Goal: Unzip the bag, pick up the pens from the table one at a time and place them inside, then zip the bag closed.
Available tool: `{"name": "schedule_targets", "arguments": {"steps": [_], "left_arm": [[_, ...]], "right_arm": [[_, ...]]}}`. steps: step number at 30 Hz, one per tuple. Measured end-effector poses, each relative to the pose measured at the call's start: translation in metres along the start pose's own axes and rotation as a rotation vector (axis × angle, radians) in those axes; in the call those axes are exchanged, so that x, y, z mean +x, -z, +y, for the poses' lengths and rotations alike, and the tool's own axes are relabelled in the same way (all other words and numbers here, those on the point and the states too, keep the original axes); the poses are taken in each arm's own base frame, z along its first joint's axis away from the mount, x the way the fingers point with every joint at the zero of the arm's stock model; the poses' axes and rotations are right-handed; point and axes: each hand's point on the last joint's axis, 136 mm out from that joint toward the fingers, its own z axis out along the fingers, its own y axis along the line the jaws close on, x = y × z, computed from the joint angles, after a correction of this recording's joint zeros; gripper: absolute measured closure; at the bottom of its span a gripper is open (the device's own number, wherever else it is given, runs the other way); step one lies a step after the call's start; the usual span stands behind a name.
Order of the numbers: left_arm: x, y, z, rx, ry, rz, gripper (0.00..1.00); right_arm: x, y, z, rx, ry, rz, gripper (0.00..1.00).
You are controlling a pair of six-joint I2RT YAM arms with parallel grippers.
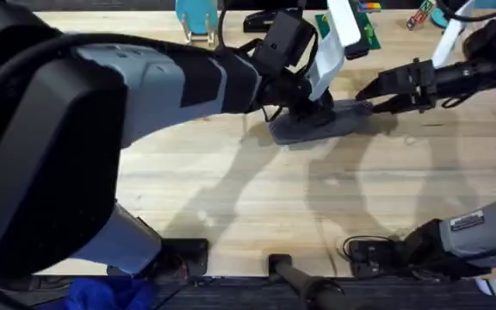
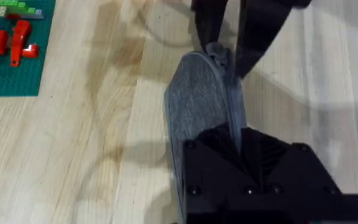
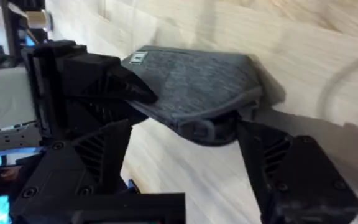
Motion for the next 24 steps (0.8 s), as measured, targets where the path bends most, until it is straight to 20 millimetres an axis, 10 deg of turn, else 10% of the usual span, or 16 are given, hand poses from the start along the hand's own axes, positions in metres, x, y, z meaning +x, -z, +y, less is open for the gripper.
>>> {"name": "schedule_targets", "arguments": {"steps": [15,24], "left_arm": [[0.0001,0.0001,0.0003,-0.001,0.0,0.0,0.958],[0.0001,0.0002,0.0005,-0.001,0.001,0.0,0.958]], "right_arm": [[-0.0054,-0.0103,0.0088,-0.031,0.016,0.0,0.164],[-0.0044,-0.0048,0.0051,-0.029,-0.014,-0.011,0.525]]}}
